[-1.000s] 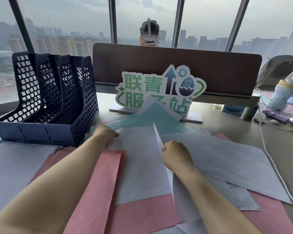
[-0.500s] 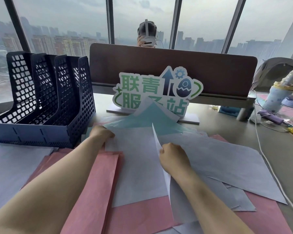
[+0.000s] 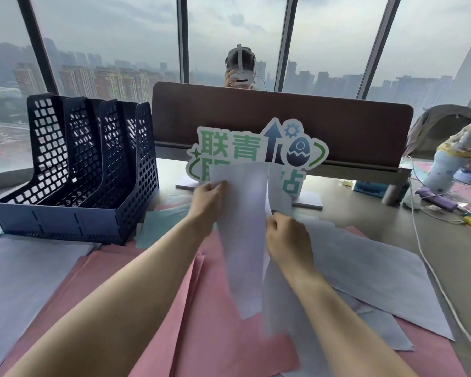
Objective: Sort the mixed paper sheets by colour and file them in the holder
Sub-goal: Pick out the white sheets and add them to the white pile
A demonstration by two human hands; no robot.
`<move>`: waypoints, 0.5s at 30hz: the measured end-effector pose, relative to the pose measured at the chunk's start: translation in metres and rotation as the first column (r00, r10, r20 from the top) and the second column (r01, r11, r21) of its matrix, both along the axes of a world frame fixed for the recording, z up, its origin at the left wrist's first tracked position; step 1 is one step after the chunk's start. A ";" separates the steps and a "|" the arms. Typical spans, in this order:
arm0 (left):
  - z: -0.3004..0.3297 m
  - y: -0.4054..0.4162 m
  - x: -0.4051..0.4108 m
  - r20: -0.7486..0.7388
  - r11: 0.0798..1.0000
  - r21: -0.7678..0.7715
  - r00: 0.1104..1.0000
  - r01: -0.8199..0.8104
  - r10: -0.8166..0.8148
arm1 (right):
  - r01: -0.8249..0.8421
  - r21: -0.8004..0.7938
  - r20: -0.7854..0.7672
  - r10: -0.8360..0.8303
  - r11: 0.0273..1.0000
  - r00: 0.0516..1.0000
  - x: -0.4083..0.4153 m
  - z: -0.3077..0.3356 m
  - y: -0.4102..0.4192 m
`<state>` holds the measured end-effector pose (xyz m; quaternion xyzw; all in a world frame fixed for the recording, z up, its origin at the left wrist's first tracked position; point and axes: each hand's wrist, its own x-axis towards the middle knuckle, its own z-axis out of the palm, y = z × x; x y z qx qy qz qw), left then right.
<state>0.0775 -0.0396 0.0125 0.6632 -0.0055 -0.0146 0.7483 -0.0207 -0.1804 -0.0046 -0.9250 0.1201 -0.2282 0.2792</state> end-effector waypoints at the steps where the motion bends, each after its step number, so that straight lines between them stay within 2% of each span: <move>1: 0.002 -0.008 -0.005 -0.117 0.995 -0.062 0.989 0.079 -0.086 | -0.009 0.016 0.028 0.009 1.000 1.000 0.000 0.003 0.000; 2: 0.001 -0.012 -0.011 -0.223 0.977 -0.103 0.953 0.186 -0.205 | -0.018 0.034 0.025 0.017 0.999 1.000 -0.002 0.006 0.001; 4: -0.009 -0.016 -0.021 -0.304 0.907 -0.123 0.855 0.402 -0.420 | -0.043 0.058 -0.052 0.046 0.997 0.998 0.001 0.005 0.003; 6: -0.021 -0.018 -0.034 -0.312 0.872 -0.084 0.818 0.482 -0.482 | -0.112 0.127 -0.189 0.135 0.986 0.973 0.006 -0.004 0.006; 7: -0.028 -0.019 -0.037 -0.309 0.883 -0.047 0.834 0.467 -0.458 | -0.154 0.234 -0.252 0.213 0.960 0.944 0.007 -0.009 0.008; 9: -0.044 -0.018 -0.040 -0.283 0.939 0.084 0.911 0.334 -0.299 | -0.185 0.545 -0.294 0.393 0.818 0.871 0.004 -0.015 0.009; 10: -0.052 -0.016 -0.038 -0.264 0.961 0.126 0.942 0.246 -0.206 | -0.186 0.593 -0.285 0.421 0.783 0.861 0.003 -0.018 0.004; 11: -0.055 -0.013 -0.036 -0.250 0.974 0.146 0.959 0.175 -0.135 | -0.191 0.566 -0.276 0.403 0.802 0.873 0.003 -0.019 -0.005; 13: -0.057 -0.004 -0.033 -0.224 0.981 0.178 0.974 0.077 -0.035 | -0.190 0.226 -0.371 0.265 0.955 0.890 0.001 -0.019 -0.030; 15: -0.055 0.008 -0.027 -0.188 0.974 0.226 0.982 0.012 0.031 | -0.166 -0.116 -0.579 0.069 0.979 0.812 -0.005 -0.018 -0.053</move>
